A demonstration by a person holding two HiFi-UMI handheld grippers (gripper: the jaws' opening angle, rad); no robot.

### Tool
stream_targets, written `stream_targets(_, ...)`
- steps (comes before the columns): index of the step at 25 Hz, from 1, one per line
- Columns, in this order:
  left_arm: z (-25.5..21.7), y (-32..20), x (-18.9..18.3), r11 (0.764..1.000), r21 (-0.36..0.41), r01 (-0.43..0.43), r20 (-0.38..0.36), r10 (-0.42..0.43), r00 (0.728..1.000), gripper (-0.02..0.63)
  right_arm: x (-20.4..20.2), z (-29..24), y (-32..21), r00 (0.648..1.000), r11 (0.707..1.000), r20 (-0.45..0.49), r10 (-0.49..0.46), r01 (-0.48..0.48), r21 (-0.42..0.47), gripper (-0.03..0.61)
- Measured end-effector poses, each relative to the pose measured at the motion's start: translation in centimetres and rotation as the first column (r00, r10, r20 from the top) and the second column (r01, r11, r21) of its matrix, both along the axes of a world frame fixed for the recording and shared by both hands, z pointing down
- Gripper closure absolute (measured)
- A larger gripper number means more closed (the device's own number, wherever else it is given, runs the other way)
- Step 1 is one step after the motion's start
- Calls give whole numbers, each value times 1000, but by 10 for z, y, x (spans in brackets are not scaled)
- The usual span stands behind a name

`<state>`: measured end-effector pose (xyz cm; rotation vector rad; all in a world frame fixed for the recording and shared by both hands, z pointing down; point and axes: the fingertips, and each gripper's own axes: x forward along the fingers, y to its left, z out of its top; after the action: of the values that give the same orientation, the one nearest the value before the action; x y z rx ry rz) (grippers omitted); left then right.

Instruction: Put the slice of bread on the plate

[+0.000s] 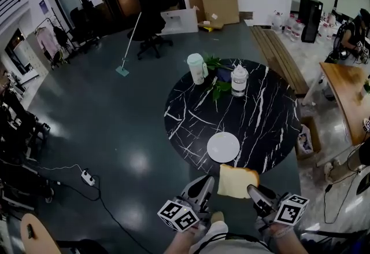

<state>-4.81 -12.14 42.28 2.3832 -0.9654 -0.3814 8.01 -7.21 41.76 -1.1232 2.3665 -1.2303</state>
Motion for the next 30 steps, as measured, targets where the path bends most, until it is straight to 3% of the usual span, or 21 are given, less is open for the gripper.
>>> stream_targets(13,24,-45,-14,999,-47,2,-40,-4,999,606,-12,16,-47,1000,999,2,0,0,-49,491)
stream_targets(25,56,-78,-11,993,-93,79,-39,-83,996,606,-7,50,-98,998,994,23,-53,55,-91,491)
stream_targets(30,67,-93,-1,997,-45,69,34,-68,997,606,-3,68,-120,998,993,44,-44,49,-105,491)
